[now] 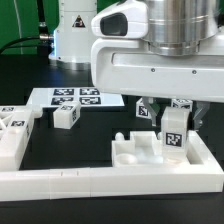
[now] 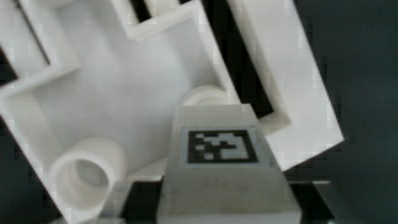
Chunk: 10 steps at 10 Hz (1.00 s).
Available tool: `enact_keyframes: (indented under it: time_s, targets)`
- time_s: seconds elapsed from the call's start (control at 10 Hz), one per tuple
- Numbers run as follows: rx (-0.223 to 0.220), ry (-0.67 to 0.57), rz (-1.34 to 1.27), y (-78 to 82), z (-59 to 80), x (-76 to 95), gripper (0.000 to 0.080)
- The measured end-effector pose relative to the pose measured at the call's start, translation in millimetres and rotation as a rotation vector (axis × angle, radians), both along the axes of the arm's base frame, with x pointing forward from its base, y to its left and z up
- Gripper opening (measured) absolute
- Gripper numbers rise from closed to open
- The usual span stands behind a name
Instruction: Assemble chair
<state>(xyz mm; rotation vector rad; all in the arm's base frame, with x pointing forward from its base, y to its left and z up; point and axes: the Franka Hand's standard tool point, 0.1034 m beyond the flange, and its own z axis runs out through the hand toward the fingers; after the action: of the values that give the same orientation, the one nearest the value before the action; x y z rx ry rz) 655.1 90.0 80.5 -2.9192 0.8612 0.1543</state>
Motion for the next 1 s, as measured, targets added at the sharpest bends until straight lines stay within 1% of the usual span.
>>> enact_keyframes:
  time_s: [0.1,0.3,0.5,0.6,0.8,0.9,1.0]
  targets:
    - [-0.004,0.006,-0.065,2.5,0.0,0.1,0.0291]
    - [-0.011,0.035,-0.305,9.3,-0.4,-0.2,0.0291]
    - [-0.016,0.051,-0.439,10.8,-0.2,0.1,0.0291]
    - [-0.015,0.056,-0.479,11.8,-0.2,0.3,0.0291]
    - [-0.010,0.048,-0.412,12.0,0.1,0.1,0.0291]
    - [-0.007,0.043,-0.373,12.4,0.8,0.2,0.0394]
    - [-0.008,0.033,-0.303,12.4,0.7,0.1,0.0540]
